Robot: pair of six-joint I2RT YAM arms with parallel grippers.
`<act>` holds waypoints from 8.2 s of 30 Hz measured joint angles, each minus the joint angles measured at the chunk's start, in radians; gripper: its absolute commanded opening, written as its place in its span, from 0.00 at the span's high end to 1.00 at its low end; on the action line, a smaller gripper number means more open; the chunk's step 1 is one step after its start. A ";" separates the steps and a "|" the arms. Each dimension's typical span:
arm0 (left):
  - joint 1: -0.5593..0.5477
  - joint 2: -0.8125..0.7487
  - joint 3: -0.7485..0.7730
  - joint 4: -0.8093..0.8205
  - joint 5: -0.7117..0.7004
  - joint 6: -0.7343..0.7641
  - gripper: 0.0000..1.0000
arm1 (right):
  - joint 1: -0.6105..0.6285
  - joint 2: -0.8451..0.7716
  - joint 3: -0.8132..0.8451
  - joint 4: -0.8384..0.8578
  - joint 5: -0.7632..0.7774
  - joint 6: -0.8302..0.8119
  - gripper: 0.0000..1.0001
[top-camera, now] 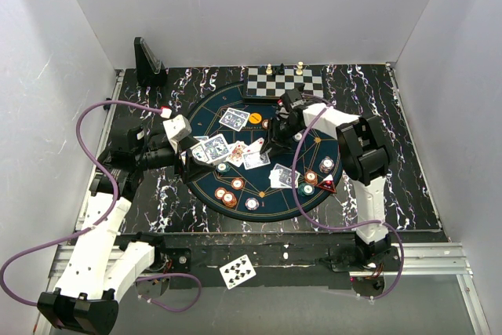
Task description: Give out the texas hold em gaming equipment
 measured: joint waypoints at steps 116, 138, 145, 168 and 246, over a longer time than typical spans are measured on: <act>0.000 0.012 0.005 -0.003 0.011 0.003 1.00 | 0.299 -0.512 0.000 0.126 -0.278 0.266 0.52; 0.000 0.013 0.005 -0.003 0.011 0.003 1.00 | 0.247 -0.571 -0.035 0.111 -0.270 0.253 0.72; 0.000 0.013 0.005 -0.003 0.011 0.003 1.00 | 0.225 -0.595 -0.047 0.110 -0.273 0.252 0.77; 0.000 -0.006 0.005 -0.007 0.004 0.002 1.00 | 0.030 -0.546 -0.287 0.187 -0.328 0.222 0.99; 0.269 0.224 -0.193 -0.381 0.255 0.900 1.00 | 0.521 -0.058 0.493 -0.439 0.330 -0.084 0.63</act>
